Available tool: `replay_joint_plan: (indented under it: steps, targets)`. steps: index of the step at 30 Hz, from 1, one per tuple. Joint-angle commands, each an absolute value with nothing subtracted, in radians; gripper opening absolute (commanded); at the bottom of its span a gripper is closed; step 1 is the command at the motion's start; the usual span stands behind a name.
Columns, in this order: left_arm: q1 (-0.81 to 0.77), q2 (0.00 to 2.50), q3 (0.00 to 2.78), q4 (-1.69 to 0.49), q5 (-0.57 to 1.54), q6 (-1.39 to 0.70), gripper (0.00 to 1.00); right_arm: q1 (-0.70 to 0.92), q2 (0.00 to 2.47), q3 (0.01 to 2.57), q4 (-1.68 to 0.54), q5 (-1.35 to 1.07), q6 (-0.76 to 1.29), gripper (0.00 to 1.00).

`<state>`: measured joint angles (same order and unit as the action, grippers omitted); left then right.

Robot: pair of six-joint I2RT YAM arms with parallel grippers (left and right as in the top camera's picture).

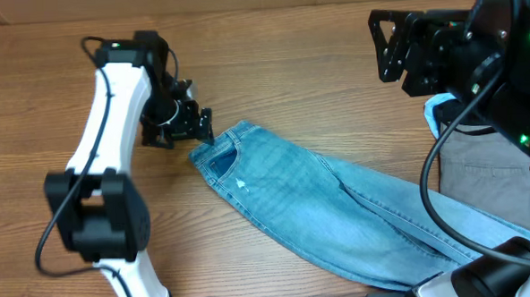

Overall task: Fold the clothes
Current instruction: 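Grasp the jeans waistband with the left gripper and drag it leftward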

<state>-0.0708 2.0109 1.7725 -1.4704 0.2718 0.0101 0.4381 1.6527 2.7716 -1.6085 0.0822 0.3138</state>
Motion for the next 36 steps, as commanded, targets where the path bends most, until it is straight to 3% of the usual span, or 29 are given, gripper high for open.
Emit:
replay_joint_plan:
  steps: [1,5,9,12,18,20,28,36]
  targets:
    - [-0.072,2.104,1.771,-1.418,0.363,0.124,0.95,0.43,1.639,2.781,-1.629,0.089,0.314,0.78]
    - [-0.081,2.223,1.771,-1.35,0.529,0.265,0.97,0.43,1.639,2.781,-1.648,0.089,0.313,0.78]
    - [-0.114,2.32,1.771,-1.325,0.559,0.289,0.99,0.43,1.639,2.781,-1.655,0.089,0.313,0.78]
    - [-0.152,2.401,1.771,-1.329,0.571,0.289,0.93,0.43,1.639,2.781,-1.657,0.09,0.313,0.79]
    - [-0.2,2.473,1.771,-1.331,0.572,0.289,0.13,0.43,1.639,2.781,-1.658,0.12,0.313,0.8]
    - [-0.201,2.47,1.781,-1.349,0.574,0.29,0.04,0.43,1.639,2.781,-1.66,0.133,0.313,0.8]
    - [-0.036,2.389,2.156,-1.64,0.611,0.307,0.04,0.43,1.639,2.781,-1.661,0.179,0.314,0.81]
    - [0.317,2.277,2.626,-1.687,0.539,0.046,0.04,0.43,1.639,2.781,-1.664,0.187,0.314,0.81]
